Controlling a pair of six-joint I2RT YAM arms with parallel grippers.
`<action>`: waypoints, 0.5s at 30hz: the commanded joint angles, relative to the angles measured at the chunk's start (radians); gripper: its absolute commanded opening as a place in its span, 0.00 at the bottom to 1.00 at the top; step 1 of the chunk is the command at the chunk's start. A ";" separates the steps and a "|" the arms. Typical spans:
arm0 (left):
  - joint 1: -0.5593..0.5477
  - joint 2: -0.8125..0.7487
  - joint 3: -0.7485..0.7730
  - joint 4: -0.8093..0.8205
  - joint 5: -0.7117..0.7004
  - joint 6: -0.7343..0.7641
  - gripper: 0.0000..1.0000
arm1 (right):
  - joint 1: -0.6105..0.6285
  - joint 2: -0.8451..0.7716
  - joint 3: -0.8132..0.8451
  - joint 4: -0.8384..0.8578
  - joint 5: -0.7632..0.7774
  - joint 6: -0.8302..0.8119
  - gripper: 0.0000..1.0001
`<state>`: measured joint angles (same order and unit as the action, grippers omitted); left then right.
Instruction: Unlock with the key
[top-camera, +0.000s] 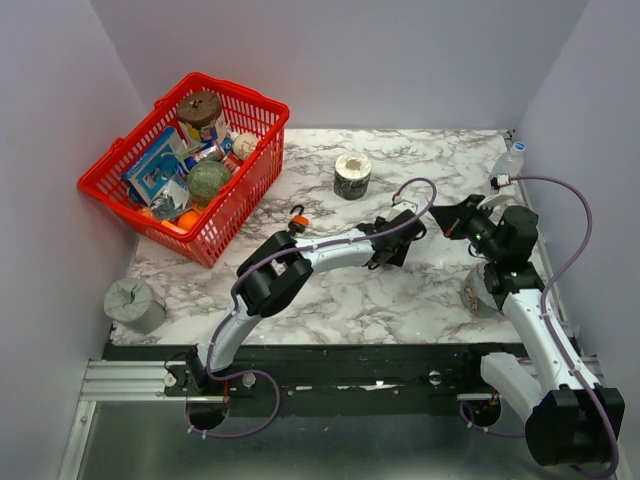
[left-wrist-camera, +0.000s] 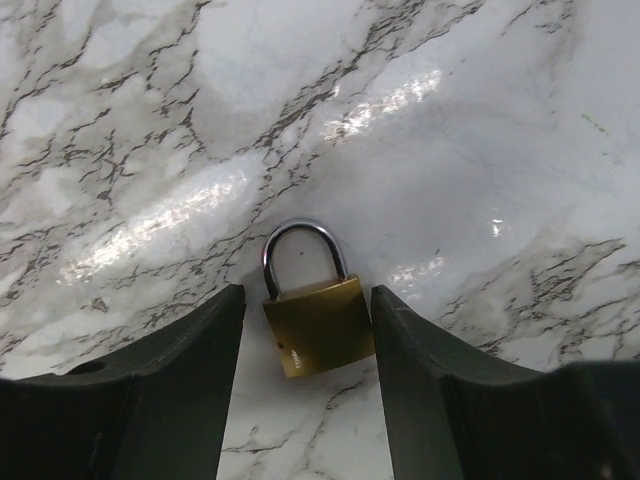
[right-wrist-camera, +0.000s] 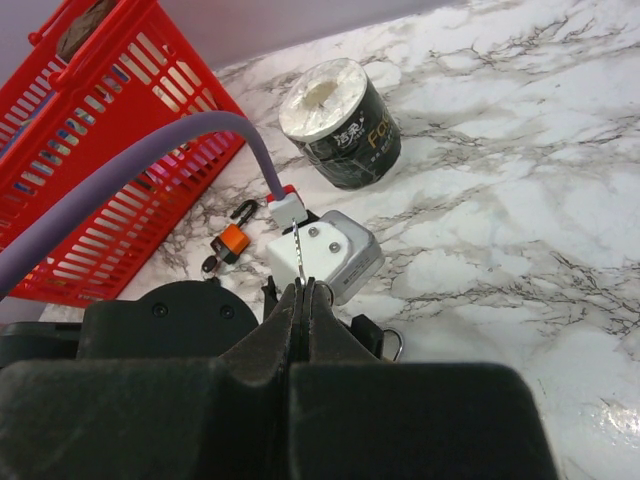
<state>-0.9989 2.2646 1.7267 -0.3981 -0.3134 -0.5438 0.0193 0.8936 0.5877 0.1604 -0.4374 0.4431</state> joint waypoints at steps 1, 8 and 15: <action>0.009 0.041 -0.133 -0.171 -0.010 0.010 0.62 | -0.004 -0.007 -0.006 -0.015 0.017 -0.017 0.01; 0.008 0.024 -0.161 -0.111 0.042 0.048 0.56 | -0.004 -0.007 -0.008 -0.013 0.017 -0.014 0.01; 0.008 0.039 -0.144 -0.094 0.080 0.107 0.49 | -0.002 -0.008 -0.008 -0.015 0.016 -0.015 0.01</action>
<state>-0.9958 2.2139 1.6371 -0.3569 -0.3214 -0.4858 0.0193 0.8936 0.5877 0.1600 -0.4374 0.4435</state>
